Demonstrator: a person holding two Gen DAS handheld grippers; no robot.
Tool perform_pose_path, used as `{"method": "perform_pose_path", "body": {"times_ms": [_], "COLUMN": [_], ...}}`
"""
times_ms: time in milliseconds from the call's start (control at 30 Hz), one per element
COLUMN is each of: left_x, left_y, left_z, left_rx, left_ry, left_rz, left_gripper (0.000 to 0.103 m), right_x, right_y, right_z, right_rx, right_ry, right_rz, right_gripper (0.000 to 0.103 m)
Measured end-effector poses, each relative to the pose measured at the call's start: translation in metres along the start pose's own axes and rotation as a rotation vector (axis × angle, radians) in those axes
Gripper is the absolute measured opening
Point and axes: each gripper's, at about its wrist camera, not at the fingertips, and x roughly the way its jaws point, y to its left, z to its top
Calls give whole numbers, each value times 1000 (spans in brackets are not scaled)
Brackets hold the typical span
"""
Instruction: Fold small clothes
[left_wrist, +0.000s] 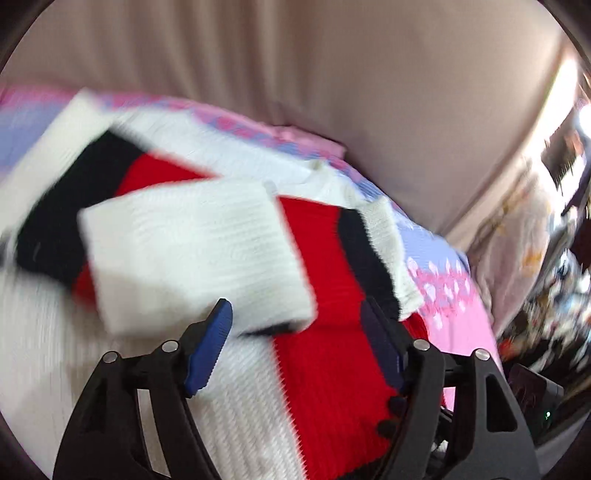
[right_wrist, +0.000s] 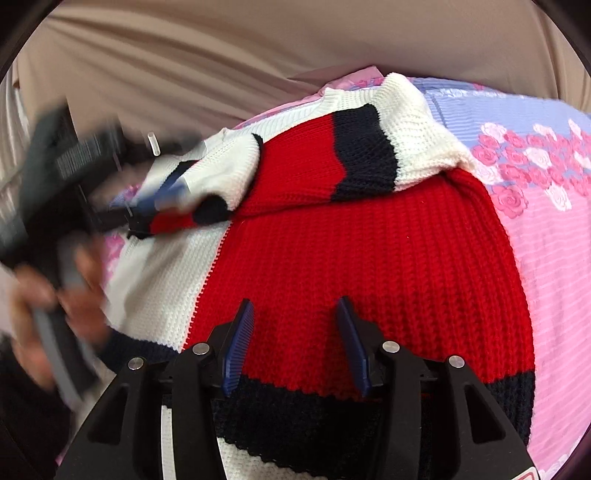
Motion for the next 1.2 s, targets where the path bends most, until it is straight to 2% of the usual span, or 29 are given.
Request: {"method": "perform_pose_path", "body": {"times_ms": [33, 100, 133, 233, 300, 367, 467, 533, 567, 600, 633, 667, 733, 800, 867, 900, 1000, 1067, 1133, 1167, 1200], "left_x": [-8, -31, -44, -75, -79, -76, -68, -68, -65, -63, -64, -62, -64, -62, -60, -59, -57, -57, -59, -59, -58], "left_y": [10, 32, 44, 77, 96, 109, 122, 128, 127, 129, 132, 132, 136, 137, 137, 136, 131, 130, 131, 132, 132], "left_z": [-3, -2, 1, 12, 18, 25, 31, 34, 35, 39, 38, 38, 41, 39, 39, 38, 37, 39, 40, 40, 41], "left_rx": [-37, -104, -130, -227, -308, -362, -424, -443, -438, -432, -425, -416, -399, -376, -357, -346, -373, -419, -461, -471, -479], "left_ry": [-18, -70, -103, -194, -205, -195, -170, -175, -173, -166, -159, -148, -141, -138, -140, -139, -140, -151, -162, -159, -158], "left_rz": [-6, 32, 54, 113, 145, 158, 177, 201, 225, 242, 258, 271, 285, 296, 302, 312, 312, 287, 253, 243, 245], "left_gripper": [72, 83, 84, 90, 90, 90, 89, 87, 83, 79, 77, 76, 76, 75, 75, 75, 78, 79, 79, 79, 79], "right_x": [-2, -5, -6, -6, 2, 21, 73, 94, 102, 110, 113, 112, 87, 59, 44, 43, 51, 50, 45, 43, 43], "right_y": [-2, -4, 0, 41, 81, 113, 152, 164, 168, 171, 170, 165, 128, 74, 12, -12, -51, -61, -59, -54, -52], "right_z": [1, 4, 8, 26, 40, 49, 57, 56, 54, 56, 61, 70, 102, 119, 120, 118, 112, 111, 114, 117, 120], "right_rx": [11, 18, -7, -247, -440, -580, -728, -779, -806, -819, -799, -738, -456, -189, 50, 117, 151, 180, 178, 164, 149], "right_ry": [-8, -20, -25, -69, -88, -78, 37, 74, 77, 82, 87, 96, 46, -19, -47, -42, 12, 23, 0, -22, -25], "right_rz": [-5, -20, -36, -139, -185, -184, -147, -109, -101, -109, -111, -77, 53, 111, 127, 99, -32, 2, 33, 42, 47], "right_gripper": [47, 50, 50, 51, 51, 52, 56, 56, 53, 42, 26, 5, 5, 5, 6, 11, 15, 17, 38, 62, 72]}}
